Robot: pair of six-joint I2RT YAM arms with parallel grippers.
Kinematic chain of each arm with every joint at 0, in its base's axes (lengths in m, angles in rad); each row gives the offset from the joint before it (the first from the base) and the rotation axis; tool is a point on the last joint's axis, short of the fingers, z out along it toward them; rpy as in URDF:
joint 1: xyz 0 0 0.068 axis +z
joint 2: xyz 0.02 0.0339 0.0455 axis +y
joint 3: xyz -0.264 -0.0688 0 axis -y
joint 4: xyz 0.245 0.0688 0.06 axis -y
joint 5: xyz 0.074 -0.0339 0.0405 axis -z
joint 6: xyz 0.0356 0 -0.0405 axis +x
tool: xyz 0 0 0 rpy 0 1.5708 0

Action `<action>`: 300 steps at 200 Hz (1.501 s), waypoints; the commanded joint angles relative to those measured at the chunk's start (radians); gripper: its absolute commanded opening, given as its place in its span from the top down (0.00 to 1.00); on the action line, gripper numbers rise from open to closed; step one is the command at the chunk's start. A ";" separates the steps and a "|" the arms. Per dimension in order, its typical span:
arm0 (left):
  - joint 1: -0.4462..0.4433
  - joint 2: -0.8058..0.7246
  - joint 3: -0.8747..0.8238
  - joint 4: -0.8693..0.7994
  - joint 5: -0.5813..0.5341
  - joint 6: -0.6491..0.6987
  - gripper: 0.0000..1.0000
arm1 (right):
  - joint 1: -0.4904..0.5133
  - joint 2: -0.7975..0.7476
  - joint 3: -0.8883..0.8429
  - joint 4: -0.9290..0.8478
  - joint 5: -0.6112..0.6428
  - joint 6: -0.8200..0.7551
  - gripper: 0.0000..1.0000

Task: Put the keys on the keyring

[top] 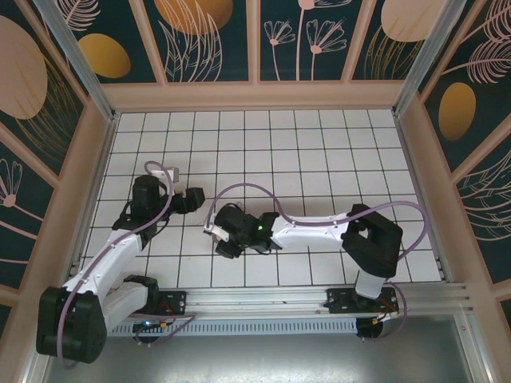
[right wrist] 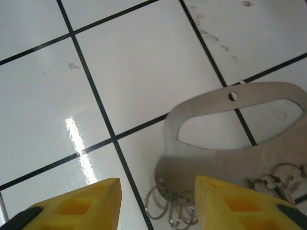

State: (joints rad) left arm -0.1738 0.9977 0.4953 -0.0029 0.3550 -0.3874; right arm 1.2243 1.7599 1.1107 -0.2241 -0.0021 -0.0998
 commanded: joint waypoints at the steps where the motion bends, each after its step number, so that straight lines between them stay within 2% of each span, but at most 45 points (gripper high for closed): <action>1: 0.016 -0.022 0.003 0.003 -0.010 -0.007 0.17 | 0.011 0.046 0.061 -0.110 -0.022 -0.011 0.57; 96: 0.016 -0.052 0.012 -0.006 -0.044 0.004 0.17 | 0.009 0.156 0.184 -0.240 -0.045 -0.004 0.66; 196: 0.016 -0.047 0.038 -0.012 -0.047 0.011 0.18 | -0.009 0.178 0.158 -0.263 -0.006 -0.009 0.71; 230: 0.016 -0.045 0.034 -0.007 -0.042 0.011 0.18 | -0.020 0.178 0.139 -0.262 -0.003 -0.011 0.76; 262: 0.016 -0.047 0.034 -0.005 -0.043 0.012 0.18 | -0.021 0.178 0.132 -0.267 0.004 -0.011 0.76; 300: 0.017 -0.048 0.038 -0.008 -0.041 0.014 0.18 | -0.029 0.152 0.126 -0.262 0.003 0.005 0.69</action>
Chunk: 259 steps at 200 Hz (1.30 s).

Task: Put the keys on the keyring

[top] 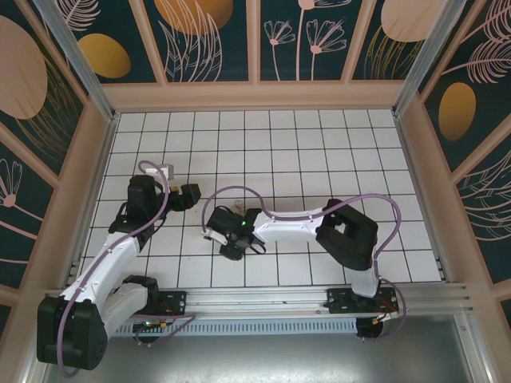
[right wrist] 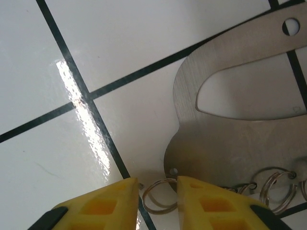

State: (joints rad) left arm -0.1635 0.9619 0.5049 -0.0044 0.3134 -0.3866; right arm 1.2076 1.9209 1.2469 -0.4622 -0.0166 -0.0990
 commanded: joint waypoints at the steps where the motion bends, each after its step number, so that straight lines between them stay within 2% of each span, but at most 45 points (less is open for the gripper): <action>1: 0.006 -0.012 0.028 -0.006 0.001 0.013 0.18 | -0.012 -0.010 -0.010 -0.023 0.017 0.005 0.69; 37: 0.005 -0.015 0.026 -0.008 0.004 0.014 0.18 | -0.015 -0.068 0.005 -0.001 -0.013 0.012 0.65; 135: 0.006 -0.031 0.020 -0.008 0.004 0.016 0.18 | 0.004 -0.052 -0.010 -0.030 0.002 0.035 0.65; 184: 0.005 -0.030 0.020 -0.008 0.001 0.018 0.18 | 0.007 -0.033 -0.003 -0.037 0.007 0.032 0.70; 259: 0.006 -0.030 0.024 -0.010 -0.004 0.020 0.18 | 0.004 -0.006 -0.005 -0.047 0.020 0.040 0.70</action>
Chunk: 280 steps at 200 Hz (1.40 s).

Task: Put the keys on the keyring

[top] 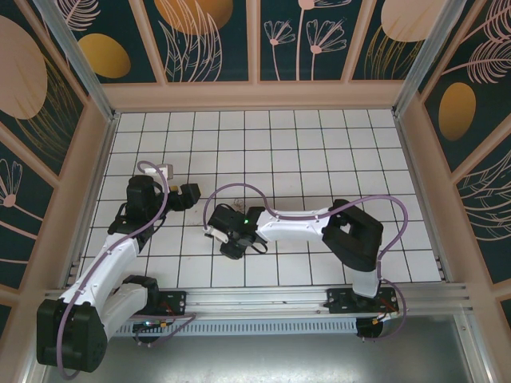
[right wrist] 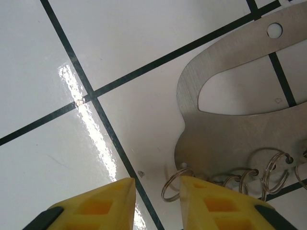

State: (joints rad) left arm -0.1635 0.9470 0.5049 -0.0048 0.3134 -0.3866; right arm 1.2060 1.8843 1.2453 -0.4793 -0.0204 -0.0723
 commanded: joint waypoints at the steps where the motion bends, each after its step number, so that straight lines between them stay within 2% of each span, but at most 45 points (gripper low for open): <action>1: 0.006 -0.015 0.023 -0.009 -0.004 0.019 0.18 | 0.006 0.032 -0.003 -0.031 0.023 0.014 0.70; 113: 0.005 -0.019 0.025 -0.008 -0.008 0.019 0.18 | -0.028 0.043 -0.013 -0.046 0.064 0.061 0.73; 175: 0.007 -0.025 0.027 -0.010 -0.010 0.019 0.18 | -0.043 -0.008 -0.039 -0.026 0.082 0.072 1.00; 280: 0.006 -0.034 0.051 -0.023 0.029 0.025 0.18 | -0.089 -0.264 -0.221 0.113 -0.009 0.006 1.00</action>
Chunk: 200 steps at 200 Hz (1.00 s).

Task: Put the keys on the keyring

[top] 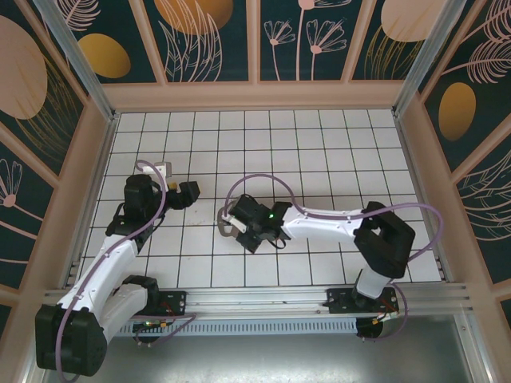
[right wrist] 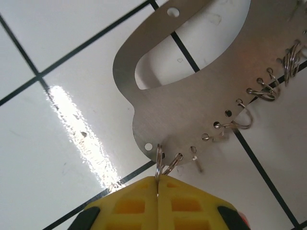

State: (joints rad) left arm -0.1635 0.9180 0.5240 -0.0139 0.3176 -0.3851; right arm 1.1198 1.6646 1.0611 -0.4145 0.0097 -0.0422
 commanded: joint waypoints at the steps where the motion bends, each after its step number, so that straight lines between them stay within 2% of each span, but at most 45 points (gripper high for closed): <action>1: 0.006 -0.005 0.032 -0.014 0.026 0.023 0.18 | -0.003 -0.045 -0.038 0.049 -0.040 -0.024 1.00; 40: 0.006 -0.009 0.034 -0.004 0.082 0.030 0.19 | -0.018 -0.155 -0.093 0.171 -0.154 -0.032 1.00; 79: 0.005 -0.019 0.032 0.082 0.262 0.002 0.21 | -0.082 -0.358 -0.208 0.383 -0.293 -0.018 1.00; 142: 0.001 -0.159 0.019 0.283 0.575 -0.076 0.30 | -0.135 -0.583 -0.365 0.680 -0.407 0.007 1.00; 173: -0.038 -0.215 0.024 0.387 0.671 -0.123 0.32 | -0.167 -0.628 -0.402 0.813 -0.456 0.023 1.00; 200: -0.112 -0.228 0.046 0.388 0.721 -0.079 0.36 | -0.182 -0.653 -0.431 0.909 -0.499 0.039 1.00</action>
State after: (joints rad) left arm -0.2245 0.7029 0.5358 0.2985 0.9298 -0.4732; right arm 0.9527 1.0473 0.6540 0.3096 -0.4187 -0.0311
